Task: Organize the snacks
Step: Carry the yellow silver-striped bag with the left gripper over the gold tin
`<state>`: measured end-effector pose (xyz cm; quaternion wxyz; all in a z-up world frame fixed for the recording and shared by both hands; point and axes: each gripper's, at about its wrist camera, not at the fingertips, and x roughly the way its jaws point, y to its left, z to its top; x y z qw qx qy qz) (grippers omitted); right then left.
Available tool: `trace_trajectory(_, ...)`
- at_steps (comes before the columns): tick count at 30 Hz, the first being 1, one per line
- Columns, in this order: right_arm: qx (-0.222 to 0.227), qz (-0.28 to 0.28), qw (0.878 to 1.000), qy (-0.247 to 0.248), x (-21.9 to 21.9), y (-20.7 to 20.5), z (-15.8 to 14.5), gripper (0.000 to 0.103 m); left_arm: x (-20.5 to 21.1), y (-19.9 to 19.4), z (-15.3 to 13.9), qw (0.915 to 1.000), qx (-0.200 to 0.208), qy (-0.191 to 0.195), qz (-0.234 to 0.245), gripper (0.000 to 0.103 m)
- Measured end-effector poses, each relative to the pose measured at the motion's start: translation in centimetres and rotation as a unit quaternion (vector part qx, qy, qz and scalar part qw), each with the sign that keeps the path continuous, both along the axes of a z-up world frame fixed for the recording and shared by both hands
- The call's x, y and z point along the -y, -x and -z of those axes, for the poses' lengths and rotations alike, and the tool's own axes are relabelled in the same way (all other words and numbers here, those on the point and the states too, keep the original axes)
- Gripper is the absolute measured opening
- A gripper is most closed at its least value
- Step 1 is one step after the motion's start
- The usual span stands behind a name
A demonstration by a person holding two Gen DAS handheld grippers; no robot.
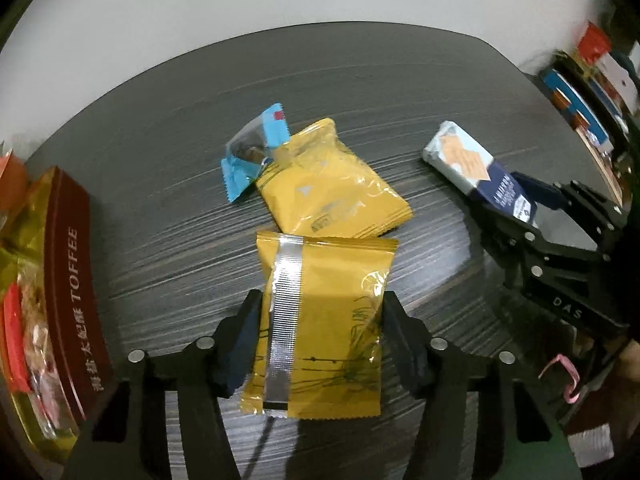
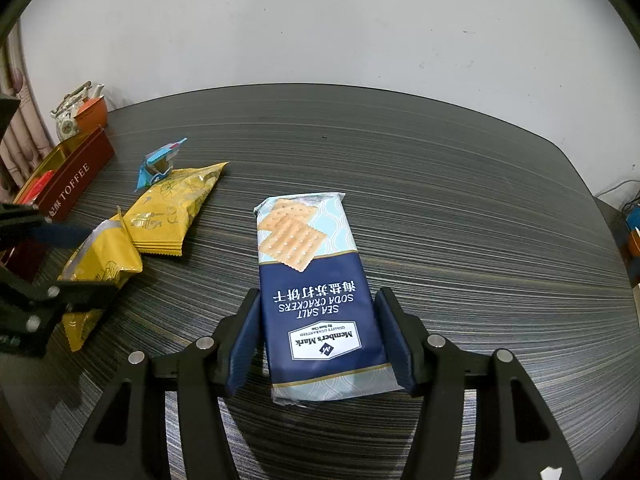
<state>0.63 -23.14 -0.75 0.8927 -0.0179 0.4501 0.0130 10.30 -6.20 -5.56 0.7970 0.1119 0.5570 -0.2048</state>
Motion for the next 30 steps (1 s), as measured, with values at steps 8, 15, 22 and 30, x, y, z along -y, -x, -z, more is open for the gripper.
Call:
trace_trajectory(8,0.0,0.0,1.0,0.0,0.0,0.0,0.0,0.055,-1.2,0.6,-0.3,0.9999,0.006,0.005,-0.006,0.057)
trace_trajectory(15,0.0,0.0,1.0,0.0,0.0,0.0,0.0,0.055,-2.2,1.6,-1.9,0.9996,0.015,0.021,-0.01,0.057)
trace_trajectory(22,0.0,0.0,1.0,0.001,-0.1,-0.1,0.1,0.055,-3.9,2.3,-4.5,0.9983,0.046,0.025,-0.024,0.057)
trace_trajectory(30,0.0,0.0,1.0,0.001,-0.1,-0.1,0.1,0.055,-8.1,1.7,-8.5,0.9929,0.096,0.023,-0.066,0.057)
